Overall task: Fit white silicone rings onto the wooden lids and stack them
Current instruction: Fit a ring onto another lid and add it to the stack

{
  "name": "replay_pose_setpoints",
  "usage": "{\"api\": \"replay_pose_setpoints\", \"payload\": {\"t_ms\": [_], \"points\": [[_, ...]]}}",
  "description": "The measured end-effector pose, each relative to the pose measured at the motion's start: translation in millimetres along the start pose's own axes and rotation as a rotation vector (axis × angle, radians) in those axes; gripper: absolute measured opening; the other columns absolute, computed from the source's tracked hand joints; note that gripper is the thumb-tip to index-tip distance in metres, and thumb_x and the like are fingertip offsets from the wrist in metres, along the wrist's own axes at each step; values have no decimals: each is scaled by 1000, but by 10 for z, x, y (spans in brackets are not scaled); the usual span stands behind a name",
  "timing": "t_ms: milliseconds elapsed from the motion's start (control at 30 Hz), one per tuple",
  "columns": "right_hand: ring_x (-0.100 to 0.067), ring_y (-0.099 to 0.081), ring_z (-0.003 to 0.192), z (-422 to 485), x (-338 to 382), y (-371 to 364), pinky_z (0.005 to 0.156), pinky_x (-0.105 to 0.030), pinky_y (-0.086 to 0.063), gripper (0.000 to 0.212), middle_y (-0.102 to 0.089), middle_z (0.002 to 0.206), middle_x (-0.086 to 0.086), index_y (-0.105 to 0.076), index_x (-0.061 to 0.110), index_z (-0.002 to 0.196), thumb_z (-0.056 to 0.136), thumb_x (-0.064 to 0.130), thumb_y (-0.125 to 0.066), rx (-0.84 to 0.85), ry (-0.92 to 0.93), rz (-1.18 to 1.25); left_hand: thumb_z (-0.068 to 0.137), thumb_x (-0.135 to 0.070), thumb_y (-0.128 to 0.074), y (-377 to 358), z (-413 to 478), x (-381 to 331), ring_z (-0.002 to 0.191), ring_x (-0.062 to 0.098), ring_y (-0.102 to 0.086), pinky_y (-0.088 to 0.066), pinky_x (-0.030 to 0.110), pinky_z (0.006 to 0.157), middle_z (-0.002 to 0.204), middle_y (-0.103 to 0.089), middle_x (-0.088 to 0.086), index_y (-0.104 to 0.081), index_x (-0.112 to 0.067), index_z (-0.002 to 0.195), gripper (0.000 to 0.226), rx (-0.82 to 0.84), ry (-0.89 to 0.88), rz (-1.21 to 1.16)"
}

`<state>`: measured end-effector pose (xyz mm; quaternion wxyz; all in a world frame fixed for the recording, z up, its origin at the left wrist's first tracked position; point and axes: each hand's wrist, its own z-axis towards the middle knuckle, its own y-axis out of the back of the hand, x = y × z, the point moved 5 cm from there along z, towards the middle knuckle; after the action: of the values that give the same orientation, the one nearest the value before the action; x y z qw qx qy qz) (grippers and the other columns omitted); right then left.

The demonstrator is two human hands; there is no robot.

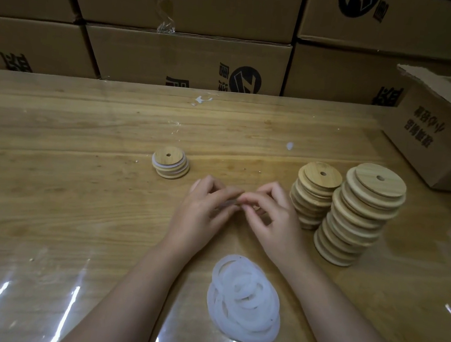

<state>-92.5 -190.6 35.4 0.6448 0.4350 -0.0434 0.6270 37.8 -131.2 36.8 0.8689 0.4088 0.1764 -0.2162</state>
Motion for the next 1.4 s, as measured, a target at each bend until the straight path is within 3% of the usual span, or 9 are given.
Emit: {"api": "replay_pose_setpoints", "payload": {"t_ms": [233,367,700,833,967,1167,1267,1333,1400], "points": [[-7,-55,79,-5,-91,25,69,-16,-44,12,-52,90,3,-67,13,90,86,4,-61,-50,-151,101,76,-8,-73,-18,-1,138,85,7,-52,-53,35,71,92,-51,-2,-53,-19,90,27,-57,159,-182],[-13,-58,82,6,-123,17,73,-24,-48,16,-54,91,3,-64,17,89,88,2,-58,-24,-223,197,78,-12,-72,-8,2,140,86,11,-53,-52,33,70,89,-51,-4,-52,-23,80,24,-57,149,-182],[-2,-51,81,0,-88,-38,69,-8,-41,13,-47,88,6,-63,18,89,85,6,-64,67,-185,153,80,-11,-69,-12,-8,56,81,18,-55,-48,37,70,88,-53,1,-70,-14,92,12,-50,23,-168],[-6,-54,81,2,-122,-1,75,-18,-43,15,-54,86,3,-60,20,85,87,5,-60,20,-212,170,78,-17,-69,-9,5,64,86,8,-54,-47,31,77,93,-56,-8,-60,-26,107,32,-41,79,-178],[-10,-61,80,-9,-202,4,70,-27,-55,22,-58,83,3,-56,20,85,92,0,-51,-66,-414,552,80,-15,-71,-38,-7,185,88,-3,-59,-47,17,73,91,-63,-26,-54,-40,95,33,-6,300,-351],[-22,-65,84,-22,-226,-42,69,-30,-56,23,-61,83,0,-54,20,84,90,-2,-53,-33,-448,486,85,-9,-63,5,11,143,90,-6,-55,-42,6,75,98,-59,1,-61,-17,111,26,-76,208,-361],[-21,-61,82,-14,-231,-6,75,-44,-53,19,-61,84,1,-56,21,83,87,2,-60,-48,-422,326,86,-19,-59,10,10,122,87,2,-55,-45,14,76,95,-56,5,-61,-10,117,33,-76,151,-228],[-17,-60,80,-14,-223,5,75,-44,-51,17,-61,84,2,-57,20,83,86,5,-62,-50,-416,299,86,-23,-59,20,9,116,86,17,-56,-48,28,78,92,-54,5,-62,-12,117,32,-59,134,-146],[-10,-58,80,-10,-205,26,73,-37,-50,20,-61,84,2,-57,23,82,85,4,-63,-71,-405,301,86,-23,-60,27,9,102,81,20,-54,-45,28,75,87,-50,2,-63,-14,115,30,-47,103,-65]]}}
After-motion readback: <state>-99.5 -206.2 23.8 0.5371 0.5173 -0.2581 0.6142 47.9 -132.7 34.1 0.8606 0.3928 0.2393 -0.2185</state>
